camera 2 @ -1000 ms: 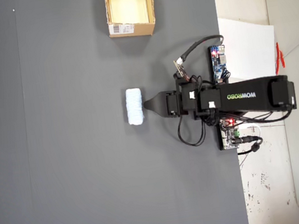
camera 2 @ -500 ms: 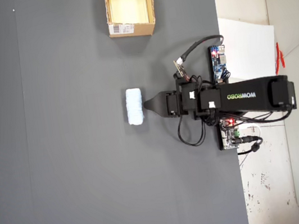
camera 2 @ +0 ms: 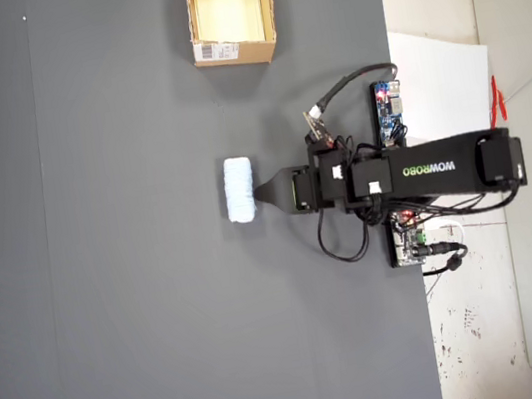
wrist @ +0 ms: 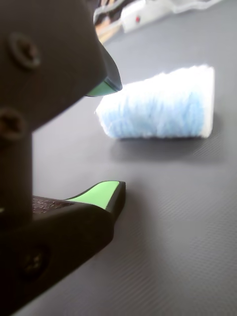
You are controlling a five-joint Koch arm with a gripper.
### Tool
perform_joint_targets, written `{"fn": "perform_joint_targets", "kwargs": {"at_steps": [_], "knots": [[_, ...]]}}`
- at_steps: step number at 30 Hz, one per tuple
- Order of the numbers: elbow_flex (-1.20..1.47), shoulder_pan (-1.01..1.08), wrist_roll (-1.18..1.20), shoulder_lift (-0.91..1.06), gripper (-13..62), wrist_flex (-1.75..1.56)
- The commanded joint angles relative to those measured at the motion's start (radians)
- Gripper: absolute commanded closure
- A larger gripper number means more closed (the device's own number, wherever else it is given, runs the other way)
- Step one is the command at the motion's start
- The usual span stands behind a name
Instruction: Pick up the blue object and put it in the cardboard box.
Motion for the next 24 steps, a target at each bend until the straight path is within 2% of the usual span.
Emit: {"fn": "perform_joint_targets", "kwargs": {"at_steps": [1, 9, 13, 24], "knots": [[-0.075, -0.009, 0.005, 0.048, 16.3, 0.006], [-0.331, -0.011, -0.015, -0.077, 16.3, 0.204], [-0.492, -0.009, -0.014, -0.233, 16.3, 0.337], [-0.704, -0.003, -0.005, -0.476, 16.3, 0.4]]}}
